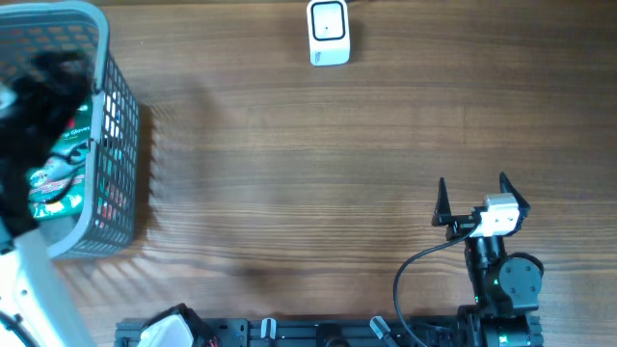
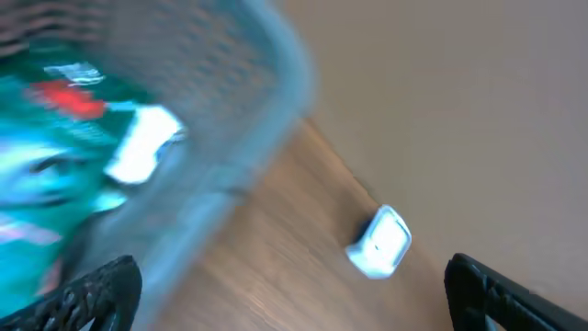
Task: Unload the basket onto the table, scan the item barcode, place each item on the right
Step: 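Reach left gripper into basket and grasp green 3M glove pack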
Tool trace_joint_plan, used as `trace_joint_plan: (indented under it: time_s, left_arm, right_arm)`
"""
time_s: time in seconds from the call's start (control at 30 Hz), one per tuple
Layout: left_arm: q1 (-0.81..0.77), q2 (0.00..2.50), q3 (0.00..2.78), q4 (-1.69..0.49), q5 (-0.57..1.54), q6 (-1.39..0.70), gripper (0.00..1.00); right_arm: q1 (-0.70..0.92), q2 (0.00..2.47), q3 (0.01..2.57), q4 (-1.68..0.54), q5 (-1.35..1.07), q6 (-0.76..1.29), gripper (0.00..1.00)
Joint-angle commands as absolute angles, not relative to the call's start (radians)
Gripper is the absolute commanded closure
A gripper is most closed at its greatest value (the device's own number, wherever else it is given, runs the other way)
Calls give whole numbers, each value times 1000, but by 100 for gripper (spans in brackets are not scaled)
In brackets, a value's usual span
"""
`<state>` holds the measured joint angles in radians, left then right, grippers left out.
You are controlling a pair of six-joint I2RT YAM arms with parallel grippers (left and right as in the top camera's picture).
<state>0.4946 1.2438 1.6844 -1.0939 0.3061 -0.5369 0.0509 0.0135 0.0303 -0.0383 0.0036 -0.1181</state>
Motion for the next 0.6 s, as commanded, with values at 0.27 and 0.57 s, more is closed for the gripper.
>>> trace_joint_plan:
  time_s: [0.27,0.57]
  left_arm:
    - [801,1528,1661,-1283,263,-820,0]
    - [801,1735,1653,-1378,150,-820,0]
  right_arm:
    - [55,7,24,-34,-2,-129,0]
    - [55,7,24,-34,-2,-130,0]
